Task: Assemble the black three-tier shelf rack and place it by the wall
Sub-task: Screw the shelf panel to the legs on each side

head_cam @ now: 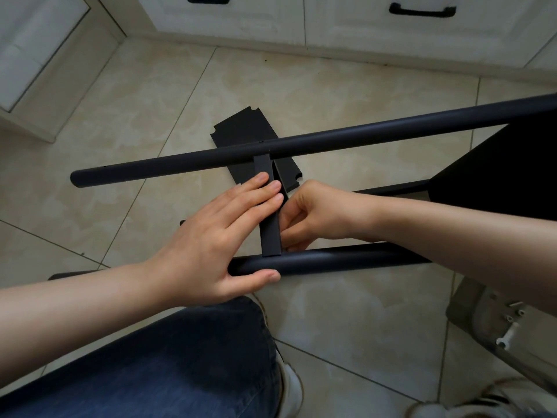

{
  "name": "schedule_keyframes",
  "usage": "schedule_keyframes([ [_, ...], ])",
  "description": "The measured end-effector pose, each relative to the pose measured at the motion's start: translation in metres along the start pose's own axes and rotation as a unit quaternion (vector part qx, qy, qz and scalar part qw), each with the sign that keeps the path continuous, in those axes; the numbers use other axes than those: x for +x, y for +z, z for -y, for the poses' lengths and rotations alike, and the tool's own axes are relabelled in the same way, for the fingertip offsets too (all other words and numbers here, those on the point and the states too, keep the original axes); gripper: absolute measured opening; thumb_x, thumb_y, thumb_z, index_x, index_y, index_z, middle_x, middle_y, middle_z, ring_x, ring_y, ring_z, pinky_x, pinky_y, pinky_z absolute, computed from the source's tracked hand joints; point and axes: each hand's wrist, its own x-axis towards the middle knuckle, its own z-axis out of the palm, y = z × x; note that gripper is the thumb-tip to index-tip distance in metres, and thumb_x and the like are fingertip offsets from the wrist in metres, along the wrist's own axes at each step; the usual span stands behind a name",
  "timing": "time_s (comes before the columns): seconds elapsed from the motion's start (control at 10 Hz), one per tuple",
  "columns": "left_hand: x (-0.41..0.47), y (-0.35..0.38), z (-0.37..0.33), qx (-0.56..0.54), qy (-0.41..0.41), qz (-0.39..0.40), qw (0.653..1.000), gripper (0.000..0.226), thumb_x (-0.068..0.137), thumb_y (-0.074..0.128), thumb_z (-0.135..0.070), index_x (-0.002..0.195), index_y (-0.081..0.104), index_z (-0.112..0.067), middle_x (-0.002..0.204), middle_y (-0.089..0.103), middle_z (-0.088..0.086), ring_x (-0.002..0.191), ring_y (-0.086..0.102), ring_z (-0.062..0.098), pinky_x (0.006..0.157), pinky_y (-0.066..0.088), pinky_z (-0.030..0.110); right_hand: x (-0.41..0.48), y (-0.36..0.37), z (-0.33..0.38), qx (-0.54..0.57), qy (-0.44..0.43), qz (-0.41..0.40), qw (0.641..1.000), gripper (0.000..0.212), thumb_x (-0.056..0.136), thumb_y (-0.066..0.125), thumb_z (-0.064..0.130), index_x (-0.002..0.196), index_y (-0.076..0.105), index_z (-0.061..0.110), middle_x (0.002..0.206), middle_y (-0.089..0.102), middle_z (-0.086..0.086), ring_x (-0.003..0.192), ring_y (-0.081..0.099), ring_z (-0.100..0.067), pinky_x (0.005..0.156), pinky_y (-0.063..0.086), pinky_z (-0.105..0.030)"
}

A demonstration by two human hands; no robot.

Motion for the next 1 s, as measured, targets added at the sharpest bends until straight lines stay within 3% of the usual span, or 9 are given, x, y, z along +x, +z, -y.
schedule_keyframes([
  [0.1, 0.0, 0.0, -0.001, 0.002, -0.001, -0.001, 1.0, 0.084, 0.089, 0.06, -0.057, 0.148, 0.043, 0.001, 0.159, 0.037, 0.012, 0.154, 0.024, 0.025, 0.124, 0.026, 0.039, 0.0, -0.002, -0.001, 0.001, 0.005, 0.013, 1.0, 0.023, 0.088, 0.068, 0.003, 0.069, 0.074, 0.014, 0.069, 0.071, -0.004, 0.068, 0.068, -0.01, 0.077, 0.06, -0.029],
  [0.3, 0.0, 0.0, -0.001, 0.001, -0.002, -0.001, 1.0, 0.084, 0.089, 0.061, -0.057, 0.148, 0.044, 0.001, 0.159, 0.037, 0.012, 0.154, 0.024, 0.025, 0.124, 0.027, 0.041, 0.003, -0.008, -0.006, 0.056, 0.048, 0.063, 0.995, 0.031, 0.091, 0.067, 0.006, 0.064, 0.075, 0.02, 0.07, 0.07, 0.0, 0.065, 0.064, -0.005, 0.065, 0.054, -0.018],
  [0.4, 0.0, 0.0, 0.0, -0.002, -0.001, -0.002, 1.0, 0.084, 0.089, 0.061, -0.056, 0.148, 0.044, 0.001, 0.159, 0.037, 0.011, 0.154, 0.024, 0.025, 0.124, 0.027, 0.04, 0.008, -0.009, -0.007, 0.078, 0.085, 0.095, 0.989, 0.023, 0.092, 0.067, 0.008, 0.073, 0.076, 0.017, 0.079, 0.071, -0.004, 0.073, 0.065, -0.01, 0.074, 0.056, -0.023],
  [0.5, 0.0, 0.0, 0.0, 0.0, -0.001, 0.0, 1.0, 0.084, 0.089, 0.061, -0.057, 0.149, 0.043, 0.0, 0.16, 0.037, 0.011, 0.154, 0.023, 0.025, 0.123, 0.027, 0.04, 0.011, -0.009, -0.009, 0.096, 0.116, 0.132, 0.98, 0.036, 0.094, 0.063, 0.008, 0.063, 0.075, 0.022, 0.073, 0.069, -0.001, 0.068, 0.064, -0.009, 0.066, 0.055, -0.02],
  [0.7, -0.001, 0.001, 0.001, 0.0, 0.002, -0.002, 1.0, 0.085, 0.089, 0.06, -0.058, 0.149, 0.043, 0.0, 0.16, 0.037, 0.011, 0.154, 0.023, 0.025, 0.122, 0.029, 0.043, 0.012, -0.014, -0.009, 0.089, 0.147, 0.154, 0.973, 0.016, 0.096, 0.062, 0.02, 0.091, 0.073, 0.011, 0.09, 0.066, -0.006, 0.082, 0.061, -0.016, 0.077, 0.054, -0.028],
  [0.8, -0.001, 0.002, 0.001, 0.0, 0.003, -0.003, 1.0, 0.085, 0.09, 0.06, -0.058, 0.149, 0.043, 0.0, 0.159, 0.037, 0.011, 0.154, 0.023, 0.025, 0.122, 0.03, 0.044, 0.012, -0.015, -0.01, 0.099, 0.152, 0.157, 0.971, 0.017, 0.095, 0.063, 0.019, 0.083, 0.074, 0.016, 0.085, 0.068, -0.002, 0.079, 0.061, -0.013, 0.072, 0.055, -0.025],
  [1.0, -0.001, 0.002, 0.001, 0.0, -0.001, 0.003, 1.0, 0.085, 0.09, 0.06, -0.058, 0.15, 0.042, -0.001, 0.16, 0.036, 0.01, 0.155, 0.022, 0.024, 0.122, 0.03, 0.042, 0.016, -0.012, -0.011, 0.087, 0.177, 0.144, 0.97, 0.019, 0.096, 0.062, 0.024, 0.103, 0.072, 0.008, 0.1, 0.069, -0.008, 0.088, 0.066, -0.016, 0.072, 0.058, -0.023],
])
